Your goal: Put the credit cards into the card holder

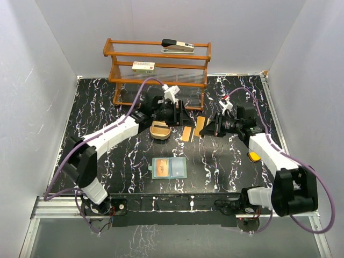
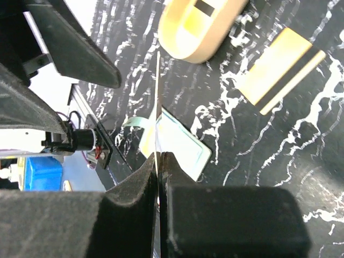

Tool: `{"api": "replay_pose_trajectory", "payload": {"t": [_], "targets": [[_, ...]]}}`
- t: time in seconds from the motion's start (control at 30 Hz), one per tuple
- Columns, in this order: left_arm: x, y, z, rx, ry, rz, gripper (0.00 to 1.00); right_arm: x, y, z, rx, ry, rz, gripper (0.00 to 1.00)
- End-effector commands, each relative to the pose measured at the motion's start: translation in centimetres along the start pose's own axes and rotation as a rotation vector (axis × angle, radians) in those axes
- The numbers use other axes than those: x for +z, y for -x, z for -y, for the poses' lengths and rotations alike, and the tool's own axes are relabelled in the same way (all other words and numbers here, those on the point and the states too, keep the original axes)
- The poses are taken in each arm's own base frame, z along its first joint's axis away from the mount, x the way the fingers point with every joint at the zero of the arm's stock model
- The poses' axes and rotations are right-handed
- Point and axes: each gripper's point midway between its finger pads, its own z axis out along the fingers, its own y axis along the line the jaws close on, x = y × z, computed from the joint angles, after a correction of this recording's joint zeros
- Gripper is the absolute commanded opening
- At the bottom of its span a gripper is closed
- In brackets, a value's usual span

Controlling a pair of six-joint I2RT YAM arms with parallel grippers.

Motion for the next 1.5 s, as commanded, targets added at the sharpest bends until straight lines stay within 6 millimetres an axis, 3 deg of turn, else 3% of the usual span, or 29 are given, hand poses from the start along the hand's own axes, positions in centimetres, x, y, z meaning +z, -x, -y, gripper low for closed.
{"api": "replay_pose_trajectory", "payload": {"t": [0.0, 0.23, 0.4, 0.47, 0.63, 0.67, 0.9, 1.07, 1.27, 1.37, 1.43, 1.47], "targets": [[-1.7, -0.3, 4.4, -0.060, -0.249, -0.012, 0.54, -1.6, 2.0, -4.6, -0.097, 0.158, 0.105, 0.00], [-2.4, -0.4, 5.5, -0.059, -0.309, 0.001, 0.54, -3.0, 1.9, -7.8, -0.129, 0.270, 0.141, 0.00], [-2.6, -0.3, 6.5, -0.103, -0.397, 0.009, 0.51, -3.4, 1.9, -8.6, -0.135, 0.295, 0.142, 0.00], [-2.8, -0.3, 7.2, -0.117, -0.444, 0.007, 0.42, -3.4, 1.7, -8.5, -0.131, 0.295, 0.140, 0.00], [-3.5, -0.5, 8.1, -0.114, -0.507, 0.006, 0.03, -3.4, 1.9, -8.4, -0.111, 0.280, 0.144, 0.03], [-3.7, -0.6, 8.3, -0.112, -0.520, 0.012, 0.00, -3.4, 2.0, -8.5, -0.110, 0.278, 0.147, 0.06], [-4.3, -2.3, 7.6, -0.108, -0.511, -0.018, 0.00, -4.3, 4.0, -9.5, -0.062, 0.240, 0.221, 0.29], [-4.7, -3.5, 7.1, -0.099, -0.499, -0.039, 0.00, -4.8, 5.4, -10.0, -0.022, 0.216, 0.271, 0.32], [-4.8, -4.3, 6.5, -0.096, -0.475, -0.052, 0.00, -5.4, 6.5, -9.7, -0.052, 0.138, 0.323, 0.18], [-4.7, -4.2, 6.3, -0.096, -0.466, -0.050, 0.00, -5.5, 6.3, -9.6, -0.068, 0.139, 0.331, 0.00], [-4.5, -4.1, 6.1, -0.100, -0.447, -0.049, 0.00, -5.4, 6.2, -9.1, -0.064, 0.122, 0.338, 0.00], [-4.3, -4.1, 5.8, -0.102, -0.424, -0.051, 0.08, -5.3, 6.1, -8.8, -0.063, 0.111, 0.344, 0.00]]}}
